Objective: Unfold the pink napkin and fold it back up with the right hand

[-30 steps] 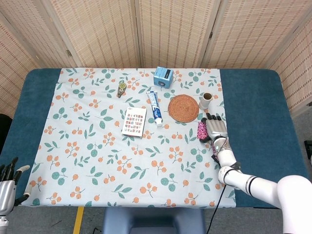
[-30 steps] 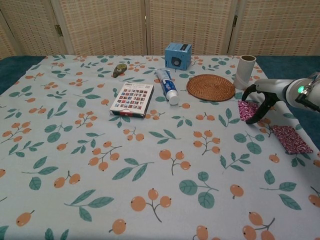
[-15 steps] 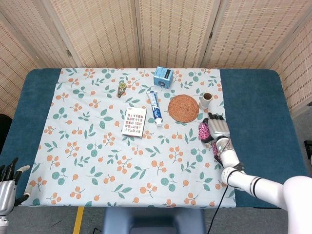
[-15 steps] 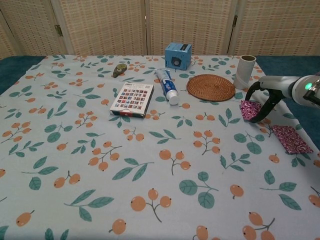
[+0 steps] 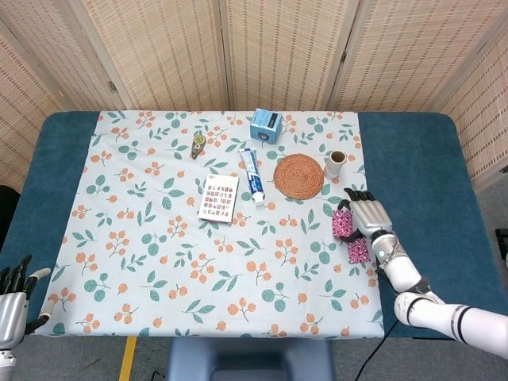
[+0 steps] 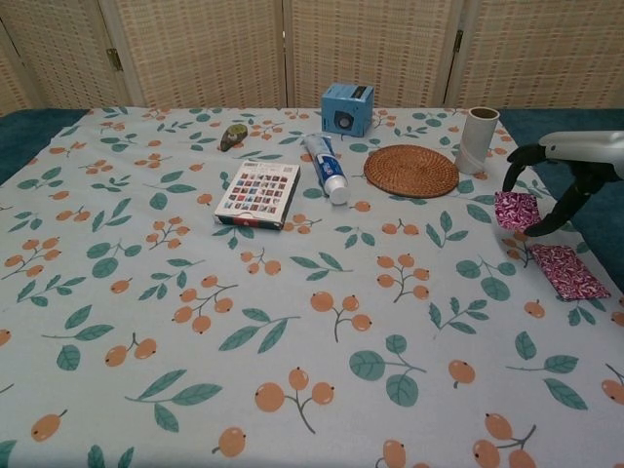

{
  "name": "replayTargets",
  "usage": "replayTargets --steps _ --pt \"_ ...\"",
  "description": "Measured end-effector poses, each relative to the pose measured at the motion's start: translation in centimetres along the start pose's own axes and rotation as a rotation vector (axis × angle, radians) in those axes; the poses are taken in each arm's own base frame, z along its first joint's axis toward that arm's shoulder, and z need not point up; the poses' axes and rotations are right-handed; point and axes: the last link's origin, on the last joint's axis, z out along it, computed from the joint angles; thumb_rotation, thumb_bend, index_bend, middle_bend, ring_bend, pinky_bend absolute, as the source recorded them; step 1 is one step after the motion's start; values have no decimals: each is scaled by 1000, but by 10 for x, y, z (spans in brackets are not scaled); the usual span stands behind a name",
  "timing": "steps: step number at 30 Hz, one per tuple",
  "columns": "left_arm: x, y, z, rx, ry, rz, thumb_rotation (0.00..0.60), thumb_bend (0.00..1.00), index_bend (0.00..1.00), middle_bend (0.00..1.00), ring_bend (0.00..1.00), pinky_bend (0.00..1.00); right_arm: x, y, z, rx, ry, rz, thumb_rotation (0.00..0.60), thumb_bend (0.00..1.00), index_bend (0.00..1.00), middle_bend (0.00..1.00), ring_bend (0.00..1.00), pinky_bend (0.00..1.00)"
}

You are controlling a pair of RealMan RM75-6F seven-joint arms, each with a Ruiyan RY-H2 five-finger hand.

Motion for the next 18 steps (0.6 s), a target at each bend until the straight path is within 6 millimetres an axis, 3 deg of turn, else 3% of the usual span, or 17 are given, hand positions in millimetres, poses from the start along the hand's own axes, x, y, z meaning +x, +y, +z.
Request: replayTargets --steps 11,18 --pt "1 5 1 -10 0 1 600 427 266 49 122 0 -26 30 -34 86 -45 -86 531 218 291 64 0 0" --pt "1 5 0 -10 -2 1 600 427 266 49 122 0 -33 44 -35 73 -46 -81 531 219 287 64 0 0"
